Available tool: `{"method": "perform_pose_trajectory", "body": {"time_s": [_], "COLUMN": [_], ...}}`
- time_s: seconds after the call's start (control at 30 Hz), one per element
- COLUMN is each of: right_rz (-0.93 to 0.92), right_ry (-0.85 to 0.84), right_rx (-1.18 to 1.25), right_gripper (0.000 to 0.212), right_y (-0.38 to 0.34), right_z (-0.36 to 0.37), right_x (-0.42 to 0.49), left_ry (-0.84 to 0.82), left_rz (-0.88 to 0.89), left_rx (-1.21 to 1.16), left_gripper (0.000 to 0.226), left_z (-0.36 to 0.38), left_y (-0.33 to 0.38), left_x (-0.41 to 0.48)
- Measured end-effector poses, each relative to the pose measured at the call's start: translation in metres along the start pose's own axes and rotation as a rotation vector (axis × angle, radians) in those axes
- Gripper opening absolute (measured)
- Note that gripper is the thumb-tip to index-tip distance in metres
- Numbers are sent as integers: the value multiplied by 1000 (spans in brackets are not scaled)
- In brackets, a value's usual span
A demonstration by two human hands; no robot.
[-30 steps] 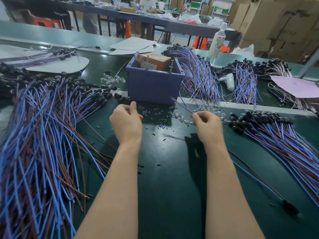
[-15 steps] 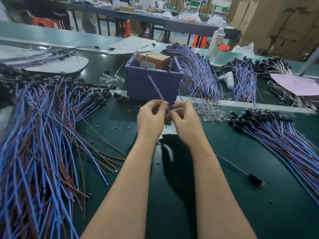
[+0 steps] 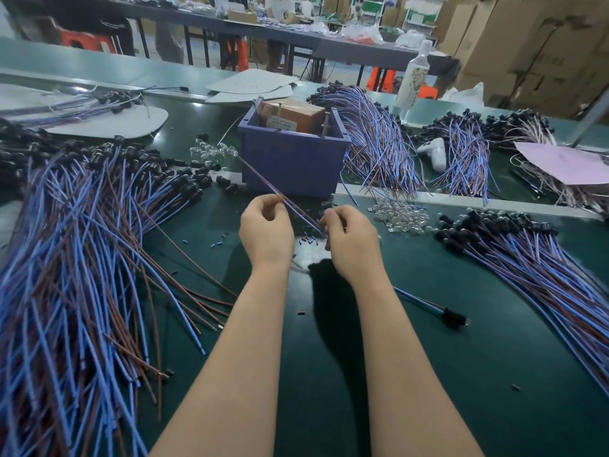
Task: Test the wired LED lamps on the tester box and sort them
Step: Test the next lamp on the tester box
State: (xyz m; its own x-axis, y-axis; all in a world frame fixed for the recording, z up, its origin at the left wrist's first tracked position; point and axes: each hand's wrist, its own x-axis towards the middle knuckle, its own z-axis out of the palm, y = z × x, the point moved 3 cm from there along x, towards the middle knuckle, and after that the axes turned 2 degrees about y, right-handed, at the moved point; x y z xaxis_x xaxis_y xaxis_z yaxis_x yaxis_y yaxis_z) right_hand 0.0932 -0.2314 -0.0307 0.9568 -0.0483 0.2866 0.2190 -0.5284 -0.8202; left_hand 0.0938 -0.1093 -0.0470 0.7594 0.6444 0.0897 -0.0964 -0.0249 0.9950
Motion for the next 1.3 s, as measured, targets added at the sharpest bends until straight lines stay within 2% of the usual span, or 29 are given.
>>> {"method": "perform_pose_trajectory", "body": {"time_s": [0.13, 0.2, 0.3, 0.4, 0.5, 0.6, 0.7, 0.8, 0.9, 1.07, 1.3], "right_rz": [-26, -30, -22, 1, 43, 69, 116, 152, 153, 127, 88], "right_ry": [-4, -15, -7, 11, 27, 115, 231, 274, 238, 100, 109], "right_rx": [28, 54, 72, 96, 131, 142, 194, 167, 102, 36, 18], "right_gripper": [20, 17, 13, 12, 12, 11, 7, 28, 37, 40, 38], "right_y": [-3, -3, -3, -2, 0, 2, 2, 3, 4, -3, -8], "right_z": [3, 3, 2, 2, 4, 3, 3, 1, 1, 8, 9], "right_x": [-2, -2, 0, 0, 1, 1, -2, -4, -4, -7, -10], "left_ry": [-46, -80, -141, -243, -313, -284, -232, -198, -197, -221, -209], "left_rz": [37, 42, 36, 94, 36, -68, -90, -32, 31, 89, 112], "left_rx": [-39, -128, -257, -138, -134, -197, -249, -191, -143, -89, -53], "left_gripper": [11, 9, 18, 7, 9, 11, 15, 14, 10, 19, 26], "left_z": [2, 6, 11, 16, 20, 21, 20, 17, 16, 15, 15], "left_y": [6, 9, 10, 9, 4, 2, 1, 0, 1, 3, 1], "left_x": [-4, -10, -15, -16, -15, -15, -17, -17, -16, -15, -12]}}
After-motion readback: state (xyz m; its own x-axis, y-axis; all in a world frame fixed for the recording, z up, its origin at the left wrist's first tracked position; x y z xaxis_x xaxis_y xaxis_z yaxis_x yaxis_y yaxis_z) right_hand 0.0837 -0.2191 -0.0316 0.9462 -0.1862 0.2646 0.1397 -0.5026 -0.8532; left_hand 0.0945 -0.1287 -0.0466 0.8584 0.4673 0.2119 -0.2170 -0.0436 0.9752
